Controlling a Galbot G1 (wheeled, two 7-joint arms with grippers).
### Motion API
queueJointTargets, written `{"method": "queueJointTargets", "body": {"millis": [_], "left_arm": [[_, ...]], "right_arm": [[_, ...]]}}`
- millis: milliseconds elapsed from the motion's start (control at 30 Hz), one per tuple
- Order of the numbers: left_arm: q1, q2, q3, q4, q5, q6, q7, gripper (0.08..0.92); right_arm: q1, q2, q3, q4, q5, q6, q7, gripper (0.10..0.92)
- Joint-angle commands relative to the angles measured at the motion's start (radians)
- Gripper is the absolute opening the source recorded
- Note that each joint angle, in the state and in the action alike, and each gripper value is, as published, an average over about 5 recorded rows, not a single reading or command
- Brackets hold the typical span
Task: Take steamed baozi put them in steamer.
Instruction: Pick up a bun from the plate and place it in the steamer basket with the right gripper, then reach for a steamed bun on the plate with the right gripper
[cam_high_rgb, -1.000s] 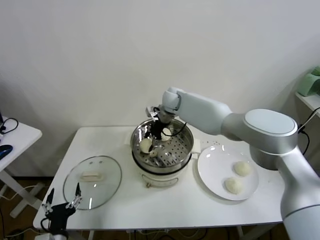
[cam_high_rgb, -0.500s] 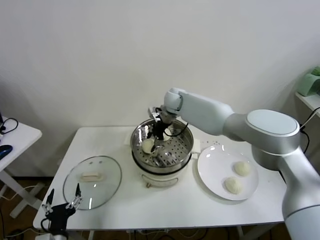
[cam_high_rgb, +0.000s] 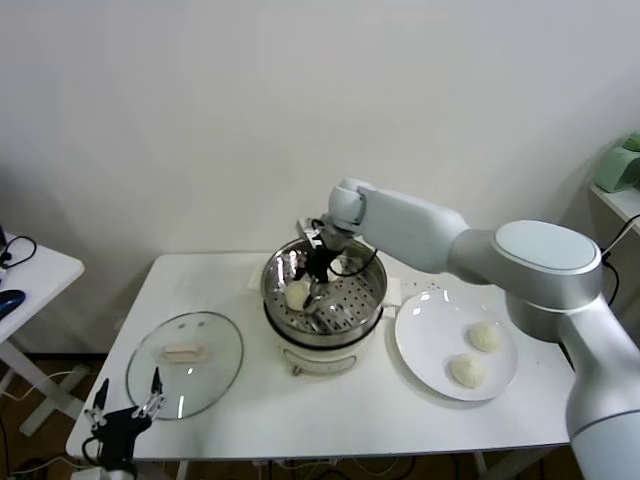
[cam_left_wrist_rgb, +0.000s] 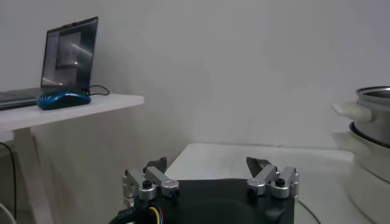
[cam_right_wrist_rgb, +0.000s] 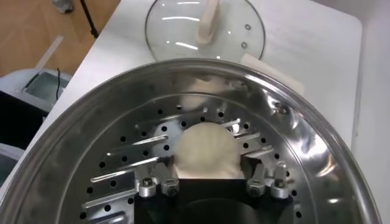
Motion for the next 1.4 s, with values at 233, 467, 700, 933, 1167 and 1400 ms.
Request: {"method": "queueJointTargets", "body": {"millis": [233, 467, 700, 933, 1167, 1400], "left_arm": [[-0.006, 0.001, -0.001, 0.004, -0.001, 0.0, -0.001, 0.823], [-0.005, 0.004, -0.001, 0.005, -0.002, 0.003, -0.001, 0.823], [-0.009, 0.01, 0.025, 0.017, 0.022, 0.01, 0.006, 0.823], [-0.033, 0.022, 0.027, 0.021, 0.018, 0.026, -0.005, 0.823], [-0.036, 0.002, 0.045, 0.013, 0.046, 0.033, -0.012, 0.823], [0.003, -0.003, 0.029, 0.01, 0.041, 0.014, -0.01, 0.823]], "right_arm": [[0.051, -0.044, 0.018, 0.049, 0.004, 0.002, 0.0, 0.823], [0.181, -0.237, 0.001, 0.246, 0.045, -0.009, -0.011, 0.823], [0.356, -0.564, -0.077, 0.524, 0.072, -0.01, -0.071, 0.823], [0.291, -0.849, -0.065, 0.679, -0.127, 0.044, -0.11, 0.823], [-0.001, -0.972, 0.087, 0.706, -0.38, 0.089, -0.109, 0.823], [-0.217, -0.986, 0.23, 0.648, -0.45, 0.091, -0.086, 0.823]]}}
